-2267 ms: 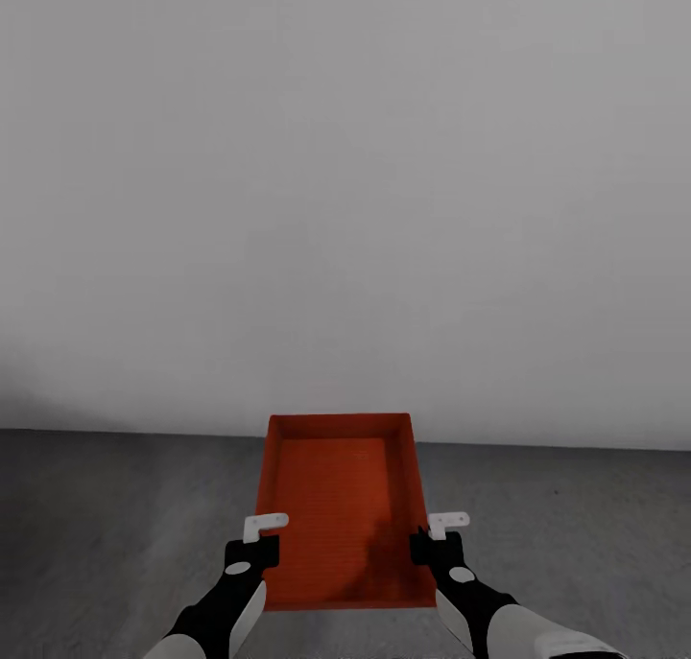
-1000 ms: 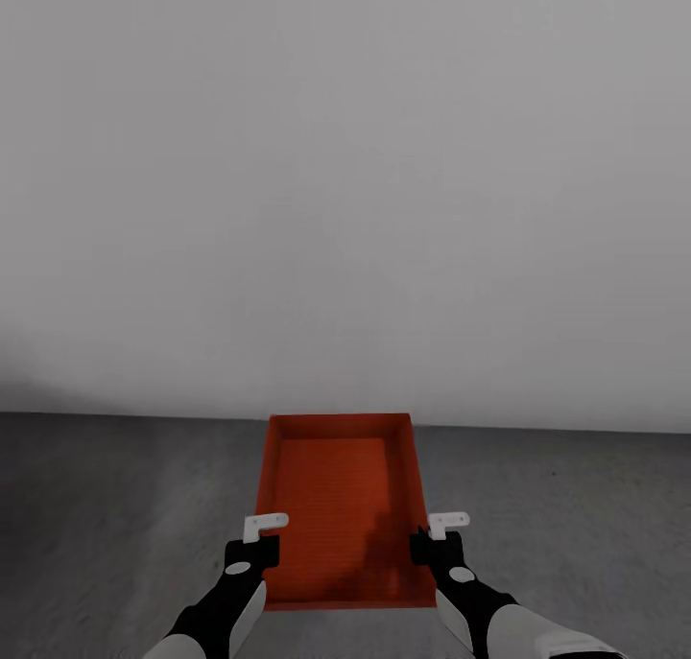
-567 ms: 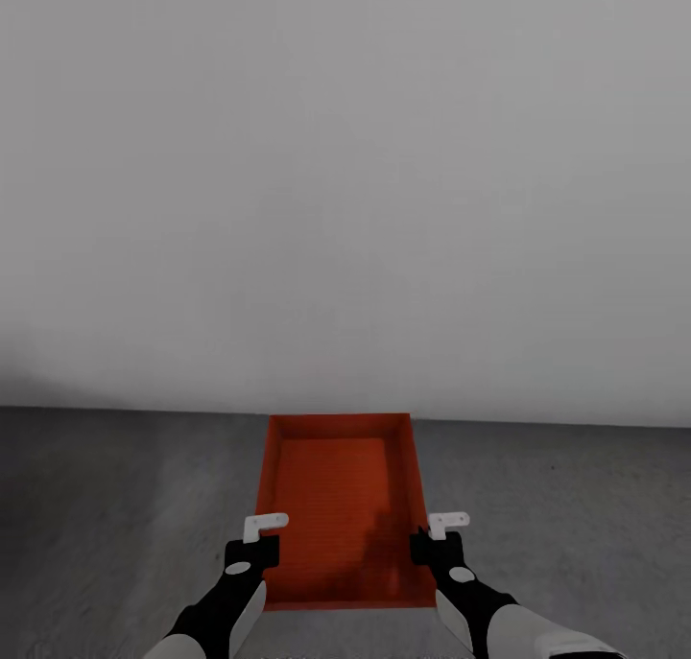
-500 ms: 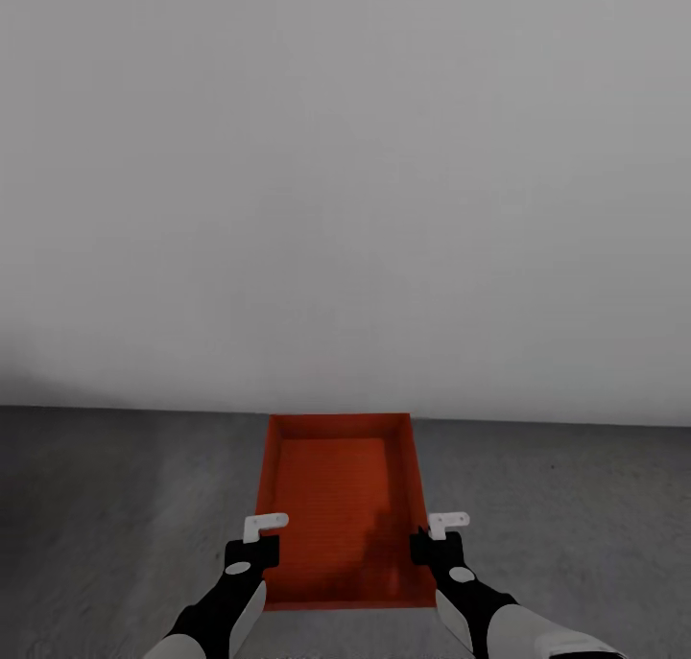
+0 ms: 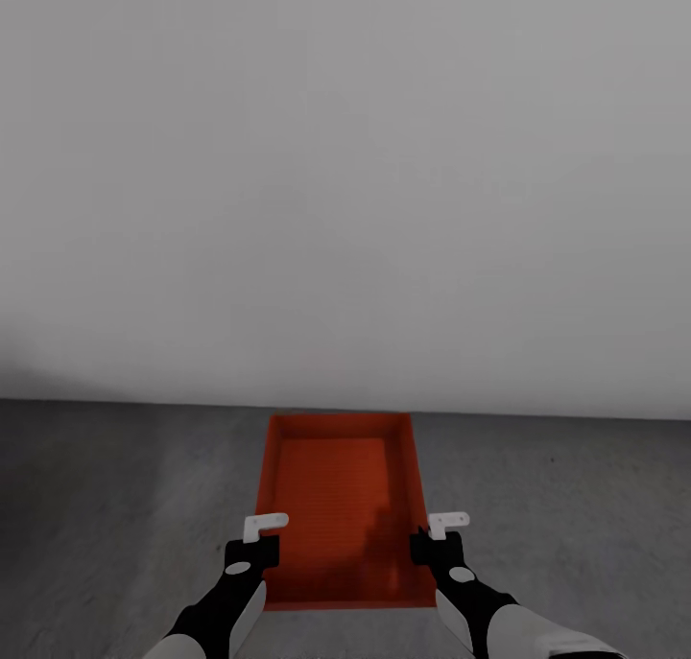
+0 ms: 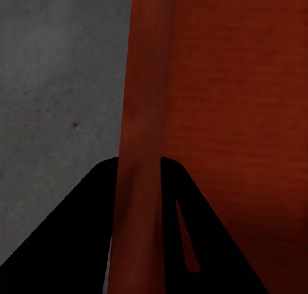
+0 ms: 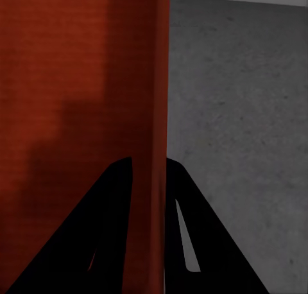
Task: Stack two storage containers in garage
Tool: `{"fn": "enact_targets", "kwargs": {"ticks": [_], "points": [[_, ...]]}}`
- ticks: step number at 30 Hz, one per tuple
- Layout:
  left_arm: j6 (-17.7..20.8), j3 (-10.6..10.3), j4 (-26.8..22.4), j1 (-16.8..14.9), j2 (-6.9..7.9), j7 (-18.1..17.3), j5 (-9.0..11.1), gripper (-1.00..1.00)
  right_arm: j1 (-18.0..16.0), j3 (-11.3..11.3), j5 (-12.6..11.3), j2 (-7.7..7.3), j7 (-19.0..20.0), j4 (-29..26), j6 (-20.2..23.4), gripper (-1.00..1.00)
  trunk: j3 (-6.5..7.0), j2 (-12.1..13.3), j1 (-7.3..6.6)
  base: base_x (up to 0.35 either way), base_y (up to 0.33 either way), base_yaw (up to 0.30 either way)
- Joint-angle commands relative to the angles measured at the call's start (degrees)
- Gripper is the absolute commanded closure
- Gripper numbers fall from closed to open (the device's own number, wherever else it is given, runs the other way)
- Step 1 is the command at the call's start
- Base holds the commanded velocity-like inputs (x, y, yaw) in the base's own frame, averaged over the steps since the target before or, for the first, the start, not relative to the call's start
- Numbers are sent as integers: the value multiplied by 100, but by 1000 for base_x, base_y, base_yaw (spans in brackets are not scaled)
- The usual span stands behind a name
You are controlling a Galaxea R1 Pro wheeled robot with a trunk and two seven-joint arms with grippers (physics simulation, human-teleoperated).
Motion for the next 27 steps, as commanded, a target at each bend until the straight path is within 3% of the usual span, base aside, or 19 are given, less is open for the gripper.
{"fn": "enact_targets", "kwargs": {"ticks": [1,27], "points": [[14,207,-259,-5,48,54,-95,100,-1,-131,-13,0,-43,14,-16,100,-15,-4,0,0,0,0],[14,206,-259,-6,48,58,-95,100,-1,-131,-13,0,-43,14,-16,100,-254,-4,0,0,0,0]]}}
